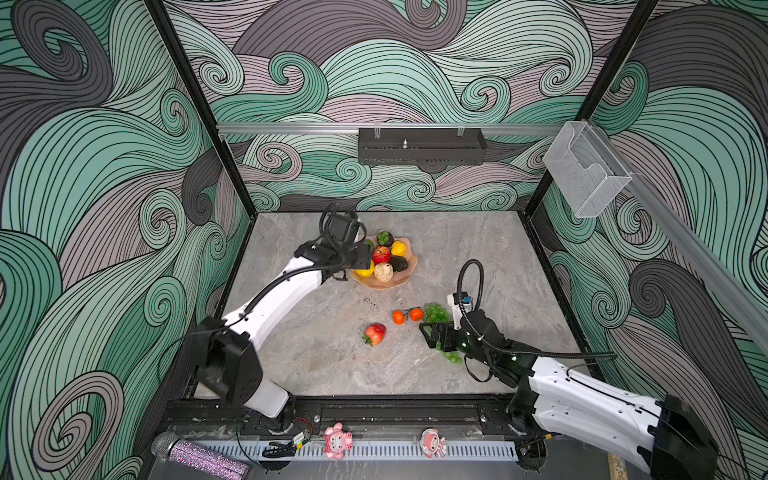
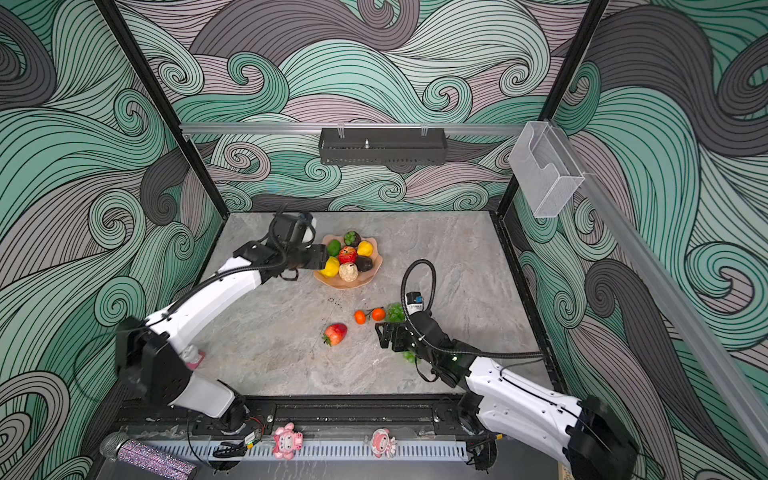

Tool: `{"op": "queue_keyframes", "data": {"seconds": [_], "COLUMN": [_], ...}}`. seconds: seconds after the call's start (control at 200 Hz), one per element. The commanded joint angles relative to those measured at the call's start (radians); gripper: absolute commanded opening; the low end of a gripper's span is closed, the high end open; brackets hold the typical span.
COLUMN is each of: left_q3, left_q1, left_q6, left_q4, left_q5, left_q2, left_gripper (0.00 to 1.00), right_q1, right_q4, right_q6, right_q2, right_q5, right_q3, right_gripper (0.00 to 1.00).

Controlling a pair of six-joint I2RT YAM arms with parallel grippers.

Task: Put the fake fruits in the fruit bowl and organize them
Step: 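Move the right gripper over the red apple and close on it while left withdraws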

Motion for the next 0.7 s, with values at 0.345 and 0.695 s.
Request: {"op": "queue_keyframes", "data": {"seconds": [0.345,0.695], "left_q3": [-0.755,-0.897], "left_q1": [0.024,0.024], "left_q6": [-0.219,-0.195], "left_q4": [0.233,0.074], "left_q5": [-0.102,-0.186], "left_q2": [-0.858,-1.230], "left_gripper": [0.83,0.88], "right_q1": [0.186,0.247], "right_q4": [-0.262,-0.448], "right_q6": [-0.134,-0.074], "right_q2": [0.445,0.718], "right_q5": [0.128,0.195], "right_q3": [0.343,0.558], "right_gripper": [0.91,0.89]}}
